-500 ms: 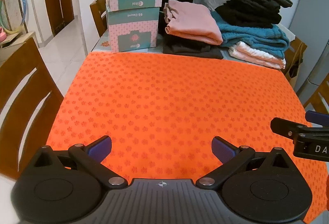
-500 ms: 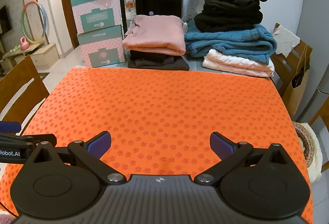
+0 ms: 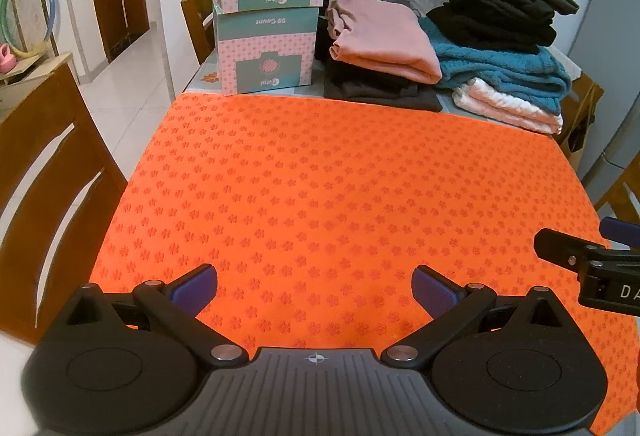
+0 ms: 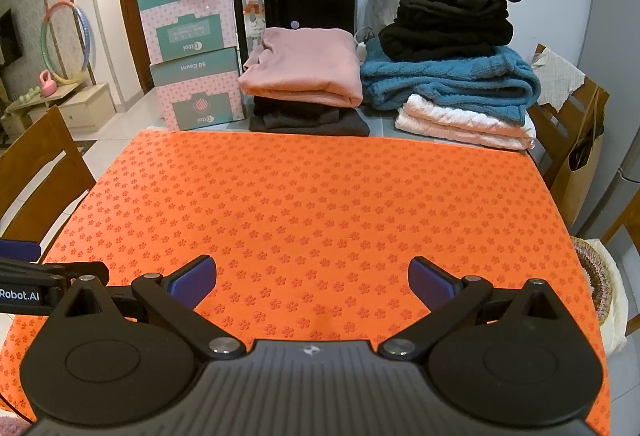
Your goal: Fold clothes
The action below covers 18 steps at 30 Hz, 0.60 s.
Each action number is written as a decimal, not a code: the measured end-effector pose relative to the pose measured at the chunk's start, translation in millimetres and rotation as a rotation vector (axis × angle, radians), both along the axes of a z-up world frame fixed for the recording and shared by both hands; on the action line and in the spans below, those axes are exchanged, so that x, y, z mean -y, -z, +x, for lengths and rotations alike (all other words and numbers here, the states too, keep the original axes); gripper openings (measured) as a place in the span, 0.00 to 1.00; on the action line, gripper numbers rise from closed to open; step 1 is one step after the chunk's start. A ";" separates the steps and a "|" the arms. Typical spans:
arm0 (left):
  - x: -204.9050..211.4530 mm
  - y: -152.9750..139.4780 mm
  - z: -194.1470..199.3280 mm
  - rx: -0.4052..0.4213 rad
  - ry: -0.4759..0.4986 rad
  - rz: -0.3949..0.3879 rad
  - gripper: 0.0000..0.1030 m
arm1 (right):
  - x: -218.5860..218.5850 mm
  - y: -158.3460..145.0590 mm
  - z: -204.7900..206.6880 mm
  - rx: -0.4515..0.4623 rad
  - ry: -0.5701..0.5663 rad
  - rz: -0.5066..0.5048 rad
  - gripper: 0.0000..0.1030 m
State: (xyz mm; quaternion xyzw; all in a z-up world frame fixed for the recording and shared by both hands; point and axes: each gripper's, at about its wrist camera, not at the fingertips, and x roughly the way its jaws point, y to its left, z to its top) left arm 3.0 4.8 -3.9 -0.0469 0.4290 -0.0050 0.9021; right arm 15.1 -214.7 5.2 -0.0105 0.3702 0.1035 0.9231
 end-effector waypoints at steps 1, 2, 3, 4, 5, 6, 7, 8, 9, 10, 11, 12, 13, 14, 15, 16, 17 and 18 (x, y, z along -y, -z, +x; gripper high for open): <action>0.5 0.1 -0.1 0.000 0.000 0.001 1.00 | 0.2 -0.1 0.0 -0.001 0.001 0.001 1.00; 0.7 -0.3 -0.4 0.000 0.000 0.001 1.00 | 0.4 -0.2 0.1 -0.002 0.001 0.001 1.00; 0.3 -0.6 -0.1 -0.001 -0.002 0.001 1.00 | 0.6 -0.2 0.2 -0.003 0.001 0.002 1.00; -0.1 -0.8 0.2 -0.002 -0.003 0.001 1.00 | 0.8 -0.3 0.3 -0.004 0.001 0.002 1.00; -0.4 -0.3 0.3 -0.003 -0.004 0.002 1.00 | 0.9 -0.5 0.4 -0.003 0.000 0.002 1.00; -0.6 0.0 0.5 -0.004 -0.005 0.002 1.00 | 0.9 -0.5 0.4 -0.003 0.000 0.002 1.00; -0.2 -0.2 0.8 -0.006 -0.007 0.002 1.00 | 0.8 -0.5 0.3 -0.003 -0.001 0.001 1.00; -0.2 0.0 0.9 -0.007 -0.008 0.002 1.00 | 0.7 -0.5 0.4 -0.004 -0.001 0.001 1.00; -0.9 0.4 1.5 -0.007 -0.007 0.002 1.00 | 1.0 -0.7 1.0 -0.006 -0.002 0.002 1.00; -0.9 0.6 1.5 -0.007 -0.008 0.002 1.00 | 1.2 -0.9 1.5 -0.008 -0.002 0.002 1.00; -0.8 0.7 1.4 -0.006 -0.008 0.003 1.00 | 1.0 -1.0 1.7 -0.009 -0.002 0.003 1.00; -0.4 0.7 1.2 -0.006 -0.009 0.004 1.00 | 0.7 -0.9 1.8 -0.010 -0.002 0.003 1.00; 0.0 0.6 1.0 -0.006 -0.009 0.005 1.00 | 0.6 -0.6 1.7 -0.010 -0.002 0.003 1.00; 0.3 0.7 0.8 -0.006 -0.009 0.005 1.00 | 0.5 -0.5 1.5 -0.010 -0.003 0.002 1.00; 0.5 0.9 0.4 -0.006 -0.009 0.005 1.00 | 0.3 -0.6 1.3 -0.009 -0.003 0.001 1.00; 0.3 1.2 0.4 -0.007 -0.009 0.005 1.00 | 0.2 -0.6 1.1 -0.008 -0.003 0.000 1.00; 0.1 1.1 0.4 -0.007 -0.010 0.005 1.00 | 0.2 -0.5 1.0 -0.007 -0.004 0.000 1.00; 0.0 1.0 0.3 -0.008 -0.010 0.005 1.00 | 0.1 -0.3 0.9 -0.007 -0.004 0.000 1.00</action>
